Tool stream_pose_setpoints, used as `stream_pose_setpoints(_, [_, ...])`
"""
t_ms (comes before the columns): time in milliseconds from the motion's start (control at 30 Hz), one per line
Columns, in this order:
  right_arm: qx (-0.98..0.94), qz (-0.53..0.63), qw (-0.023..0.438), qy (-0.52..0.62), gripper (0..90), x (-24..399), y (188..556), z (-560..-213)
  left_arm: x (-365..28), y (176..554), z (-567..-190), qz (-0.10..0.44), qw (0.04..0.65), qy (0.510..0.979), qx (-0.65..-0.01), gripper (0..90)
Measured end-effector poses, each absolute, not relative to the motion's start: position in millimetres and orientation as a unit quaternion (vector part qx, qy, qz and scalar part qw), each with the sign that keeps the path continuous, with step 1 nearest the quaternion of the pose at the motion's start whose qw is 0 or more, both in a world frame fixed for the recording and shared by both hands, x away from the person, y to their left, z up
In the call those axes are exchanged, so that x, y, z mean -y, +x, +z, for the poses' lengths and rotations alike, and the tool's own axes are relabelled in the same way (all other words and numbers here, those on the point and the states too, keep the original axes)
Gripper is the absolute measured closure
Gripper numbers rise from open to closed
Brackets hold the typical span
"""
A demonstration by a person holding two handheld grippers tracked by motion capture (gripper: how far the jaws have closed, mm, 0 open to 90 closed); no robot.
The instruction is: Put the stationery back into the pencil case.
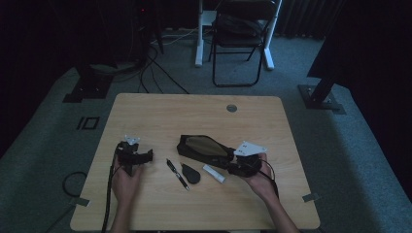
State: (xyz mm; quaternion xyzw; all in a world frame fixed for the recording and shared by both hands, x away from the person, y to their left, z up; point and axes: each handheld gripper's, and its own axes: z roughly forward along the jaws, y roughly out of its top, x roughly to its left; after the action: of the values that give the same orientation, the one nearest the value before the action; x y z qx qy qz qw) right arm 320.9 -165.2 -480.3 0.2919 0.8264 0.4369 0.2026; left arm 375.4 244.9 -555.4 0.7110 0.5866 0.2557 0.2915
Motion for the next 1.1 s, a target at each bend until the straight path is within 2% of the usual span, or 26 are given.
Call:
stream_pose_setpoints(733, [-0.831, 0.446, 0.196, 0.267, 53.5, 155, 304, -479, -245, 375, -555, 0.256, 0.292, 0.711, -0.587, 13.1])
stream_pose_setpoints(1100, [-0.842, 0.437, 0.190, 0.253, 62.4, 147, 299, -487, -245, 375, -555, 0.256, 0.291, 0.711, -0.587, 13.1])
